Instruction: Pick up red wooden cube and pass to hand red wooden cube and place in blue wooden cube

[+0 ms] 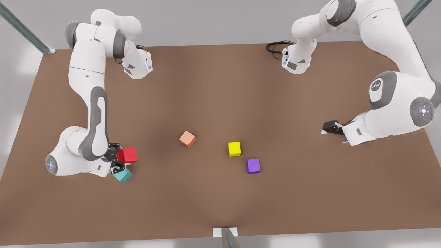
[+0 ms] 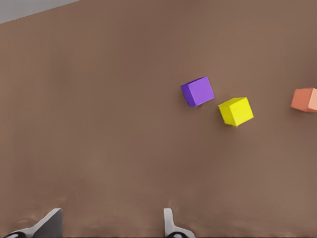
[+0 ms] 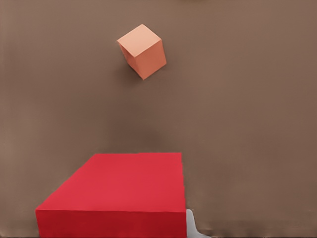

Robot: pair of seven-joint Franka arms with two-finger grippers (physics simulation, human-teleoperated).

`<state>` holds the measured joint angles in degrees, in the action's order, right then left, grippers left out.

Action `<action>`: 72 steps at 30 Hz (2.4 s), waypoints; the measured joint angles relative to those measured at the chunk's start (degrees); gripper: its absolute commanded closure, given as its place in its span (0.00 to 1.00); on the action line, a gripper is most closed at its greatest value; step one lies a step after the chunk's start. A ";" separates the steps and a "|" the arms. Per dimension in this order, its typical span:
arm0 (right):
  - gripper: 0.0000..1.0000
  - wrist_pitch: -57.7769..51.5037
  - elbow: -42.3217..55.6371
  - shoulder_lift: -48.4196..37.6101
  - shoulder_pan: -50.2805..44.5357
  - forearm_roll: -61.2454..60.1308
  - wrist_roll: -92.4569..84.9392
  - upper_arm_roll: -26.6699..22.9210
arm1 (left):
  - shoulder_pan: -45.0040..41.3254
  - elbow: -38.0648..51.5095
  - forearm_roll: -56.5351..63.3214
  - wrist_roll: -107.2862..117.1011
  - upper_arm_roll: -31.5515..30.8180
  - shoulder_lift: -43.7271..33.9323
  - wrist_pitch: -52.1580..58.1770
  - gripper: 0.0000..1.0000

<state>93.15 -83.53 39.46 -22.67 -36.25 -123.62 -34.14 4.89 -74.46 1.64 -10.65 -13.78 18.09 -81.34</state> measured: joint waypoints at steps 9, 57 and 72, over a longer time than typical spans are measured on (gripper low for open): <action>0.56 7.18 0.53 2.48 -0.66 9.79 -2.03 -1.85 | -15.93 -10.68 -0.56 2.15 18.56 -9.11 4.73 0.00; 0.00 23.73 -0.99 7.73 -4.05 5.67 -5.89 -2.02 | -12.84 -10.91 -3.95 5.88 18.52 -8.29 6.52 0.00; 0.00 11.51 -0.99 1.45 -8.87 6.08 -4.22 -12.89 | -12.87 -10.99 -3.95 6.15 18.51 -8.27 6.64 0.00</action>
<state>104.65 -84.53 40.91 -31.54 -30.17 -127.84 -47.03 -7.98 -85.45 -2.31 -4.51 4.74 9.82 -74.70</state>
